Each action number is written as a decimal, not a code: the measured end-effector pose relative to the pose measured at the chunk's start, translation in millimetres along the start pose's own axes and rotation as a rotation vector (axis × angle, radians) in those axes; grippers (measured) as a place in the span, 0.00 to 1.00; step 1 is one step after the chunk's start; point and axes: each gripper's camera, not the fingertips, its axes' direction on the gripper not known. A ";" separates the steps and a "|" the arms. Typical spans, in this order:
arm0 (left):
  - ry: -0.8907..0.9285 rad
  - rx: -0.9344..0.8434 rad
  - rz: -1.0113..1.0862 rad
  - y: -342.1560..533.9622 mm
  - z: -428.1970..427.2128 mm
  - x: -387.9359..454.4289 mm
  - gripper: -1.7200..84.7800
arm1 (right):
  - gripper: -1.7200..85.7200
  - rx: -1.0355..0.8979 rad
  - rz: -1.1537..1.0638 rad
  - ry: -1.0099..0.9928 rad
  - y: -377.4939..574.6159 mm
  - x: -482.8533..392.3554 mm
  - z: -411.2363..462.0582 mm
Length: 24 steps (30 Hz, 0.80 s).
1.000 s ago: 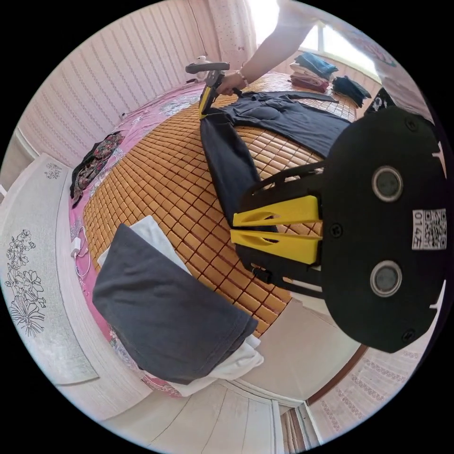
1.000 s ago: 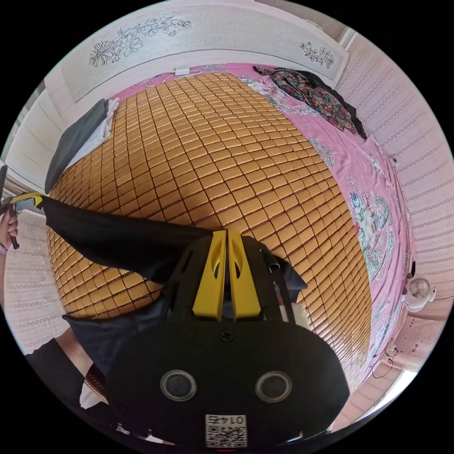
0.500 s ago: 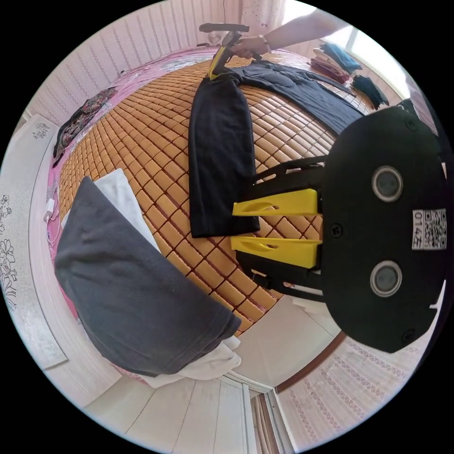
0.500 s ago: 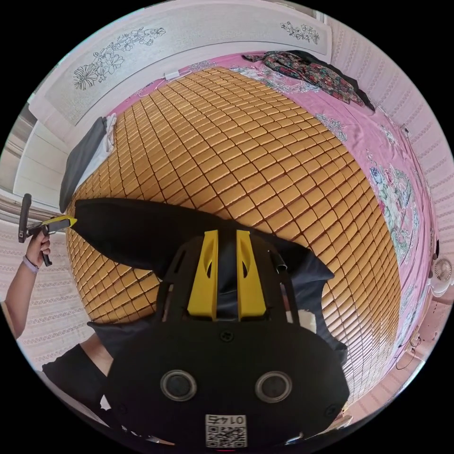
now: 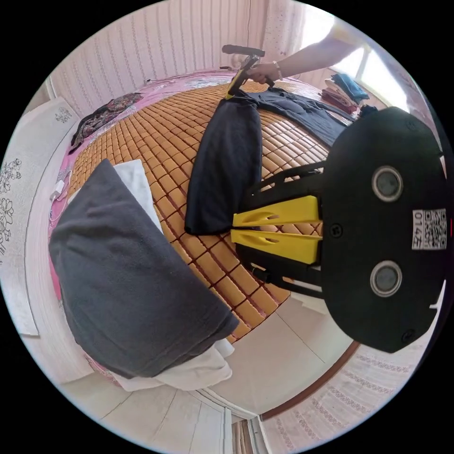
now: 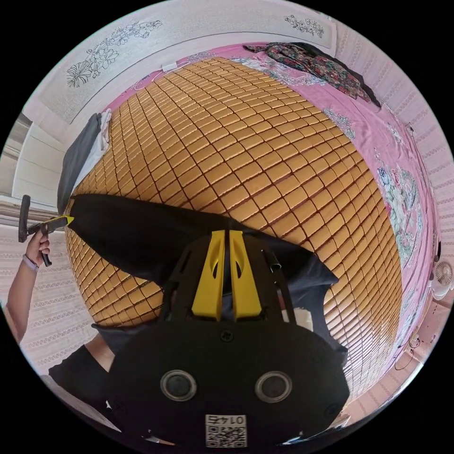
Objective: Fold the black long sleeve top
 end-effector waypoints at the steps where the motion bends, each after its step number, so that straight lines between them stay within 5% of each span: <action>1: 0.017 0.021 -0.032 6.5 0.1 -4.7 0.03 | 0.02 0.010 0.005 -0.006 1.4 2.6 -5.9; 8: -0.200 0.119 0.225 67.7 -29.4 50.9 0.07 | 0.03 0.261 0.151 -0.001 109.4 44.9 -124.0; 16: 0.054 -0.270 0.698 222.3 77.8 226.3 0.07 | 0.03 -0.242 0.425 0.019 338.0 29.8 -128.8; 20: -0.007 -0.396 0.815 278.3 134.0 277.4 0.04 | 0.03 -0.407 0.487 -0.027 417.0 -10.3 -136.1; 24: -0.178 -0.418 0.980 324.2 169.3 305.1 0.01 | 0.02 -0.369 0.495 -0.008 442.1 -31.7 -151.6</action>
